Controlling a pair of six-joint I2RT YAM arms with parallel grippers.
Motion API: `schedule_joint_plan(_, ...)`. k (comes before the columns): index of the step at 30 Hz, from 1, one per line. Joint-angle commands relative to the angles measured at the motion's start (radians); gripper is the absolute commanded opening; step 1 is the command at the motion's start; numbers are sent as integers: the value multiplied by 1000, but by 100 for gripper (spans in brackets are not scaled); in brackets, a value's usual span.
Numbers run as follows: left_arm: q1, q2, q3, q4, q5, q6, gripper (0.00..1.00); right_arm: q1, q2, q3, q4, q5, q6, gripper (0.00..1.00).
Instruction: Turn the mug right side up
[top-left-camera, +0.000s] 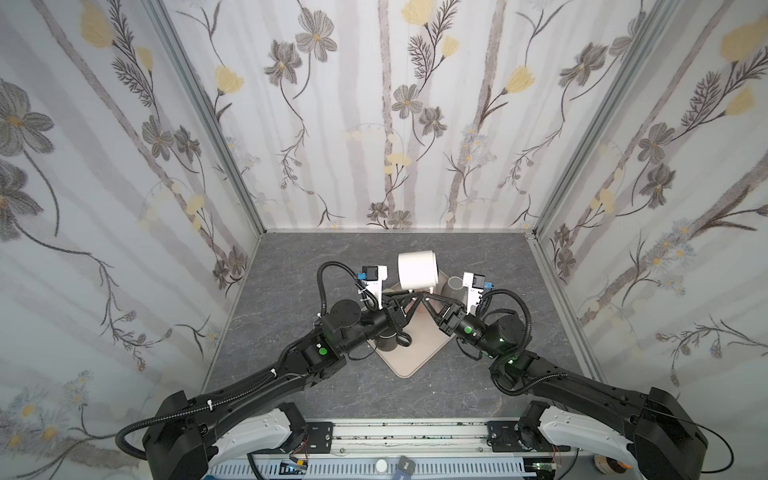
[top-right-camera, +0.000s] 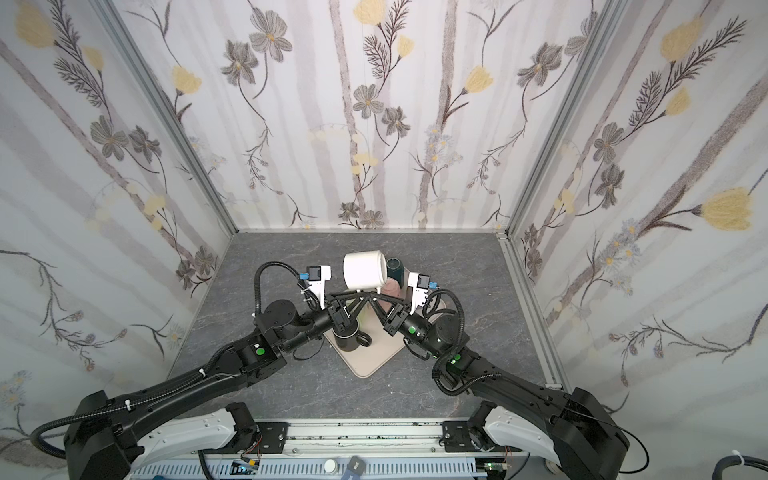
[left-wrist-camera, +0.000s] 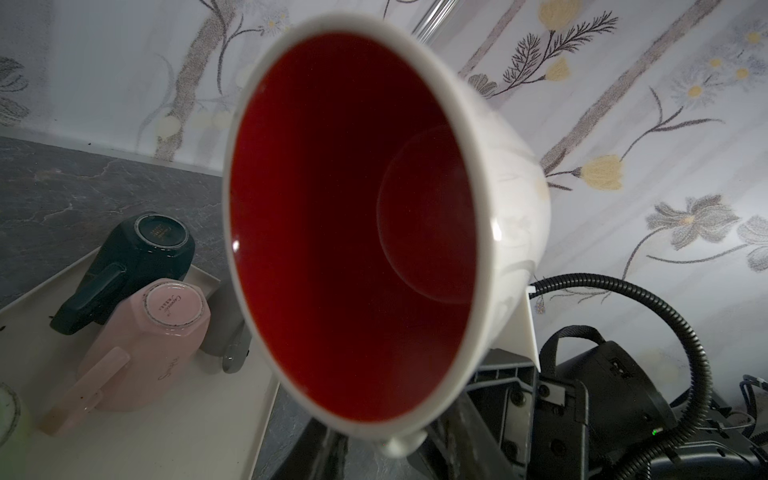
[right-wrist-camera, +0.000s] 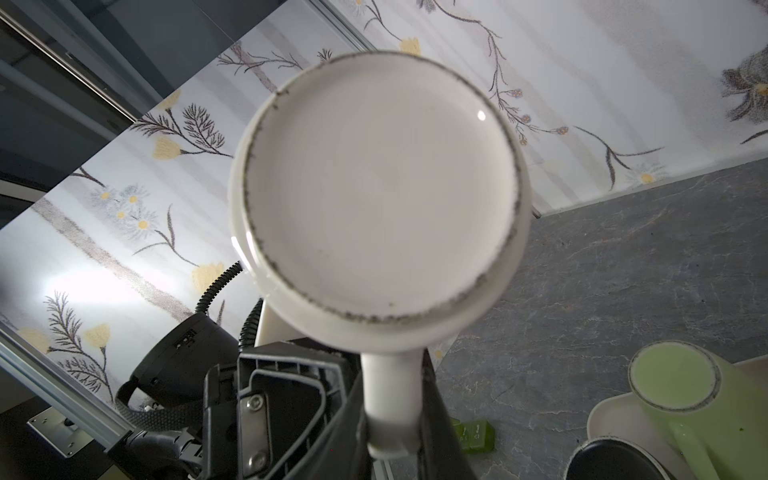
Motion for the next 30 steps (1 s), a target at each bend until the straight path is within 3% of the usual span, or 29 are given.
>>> schedule_joint_plan(1, -1, -1, -5, 108, 16, 21, 37, 3, 9, 2, 74, -40, 12, 0)
schedule_joint_plan(10, 1, -14, -24, 110, -27, 52, 38, 32, -1, -19, 82, -33, 18, 0)
schedule_joint_plan(14, 1, -20, -8, 34, -73, 66, 41, 35, -3, -24, 90, -35, 22, 0)
schedule_joint_plan(21, 0, -29, -46, 92, -89, 63, 43, 54, 13, -24, 73, -12, 9, 0)
schedule_joint_plan(30, 1, -48, -82, 158, -112, 39, 34, 65, 16, -35, 82, 0, 0, 0)
